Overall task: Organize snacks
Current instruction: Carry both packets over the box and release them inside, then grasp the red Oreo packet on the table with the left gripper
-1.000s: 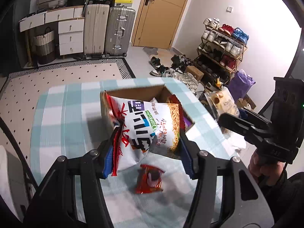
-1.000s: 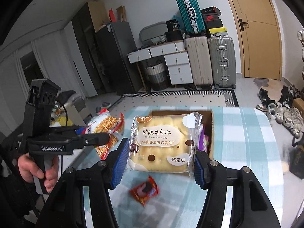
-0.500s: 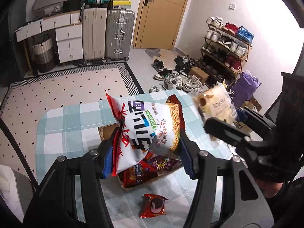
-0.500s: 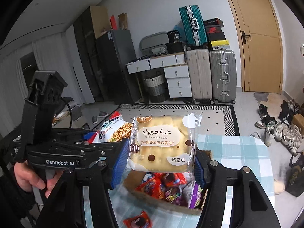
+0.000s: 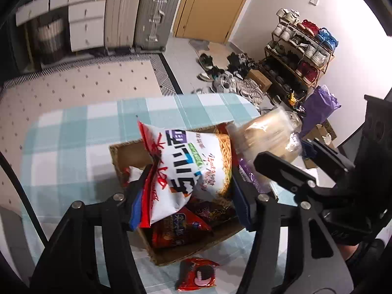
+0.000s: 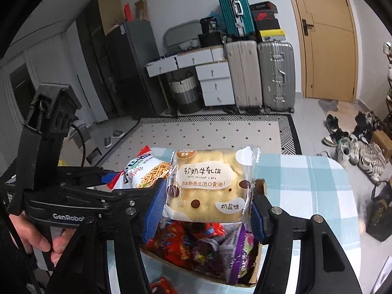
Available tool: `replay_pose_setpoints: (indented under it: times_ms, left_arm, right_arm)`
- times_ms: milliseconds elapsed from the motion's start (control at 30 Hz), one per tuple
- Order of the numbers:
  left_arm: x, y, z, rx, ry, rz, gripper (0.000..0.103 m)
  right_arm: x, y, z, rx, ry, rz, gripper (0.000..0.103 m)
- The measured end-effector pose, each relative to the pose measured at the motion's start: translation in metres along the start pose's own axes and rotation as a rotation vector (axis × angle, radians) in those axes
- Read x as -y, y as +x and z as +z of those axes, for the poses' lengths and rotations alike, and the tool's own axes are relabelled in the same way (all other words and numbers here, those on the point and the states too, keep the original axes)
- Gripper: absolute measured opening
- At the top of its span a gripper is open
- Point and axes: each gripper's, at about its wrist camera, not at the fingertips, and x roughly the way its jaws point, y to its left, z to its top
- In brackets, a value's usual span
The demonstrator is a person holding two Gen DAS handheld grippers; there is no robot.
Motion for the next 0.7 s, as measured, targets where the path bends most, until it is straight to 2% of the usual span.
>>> replay_pose_setpoints:
  times_ms: [67, 100, 133, 167, 300, 600, 700]
  left_arm:
    - [-0.004, 0.017, 0.0, -0.07, -0.015, 0.031, 0.073]
    - [-0.005, 0.021, -0.002, -0.078, -0.01, 0.039, 0.077]
    - [-0.005, 0.022, -0.005, -0.067, -0.003, 0.055, 0.085]
    - [-0.005, 0.02, -0.009, -0.056, 0.003, 0.07, 0.086]
    - [-0.002, 0.012, -0.022, -0.018, 0.027, 0.085, 0.087]
    - [0.012, -0.021, -0.055, 0.062, 0.049, 0.192, 0.089]
    - [0.017, -0.03, -0.066, 0.072, 0.048, 0.203, 0.101]
  right_arm:
    - [0.007, 0.007, -0.003, -0.006, 0.008, -0.022, 0.067]
    - [0.012, 0.009, -0.005, -0.003, 0.014, -0.018, 0.074]
    - [0.015, 0.009, -0.007, 0.0, 0.019, -0.011, 0.079]
    - [0.019, 0.007, -0.008, 0.008, 0.024, -0.008, 0.085]
    - [0.031, -0.007, -0.012, 0.047, 0.058, 0.003, 0.085]
    - [0.032, -0.045, -0.023, 0.079, 0.088, 0.004, 0.087]
    - [0.029, -0.057, -0.029, 0.091, 0.085, 0.008, 0.09]
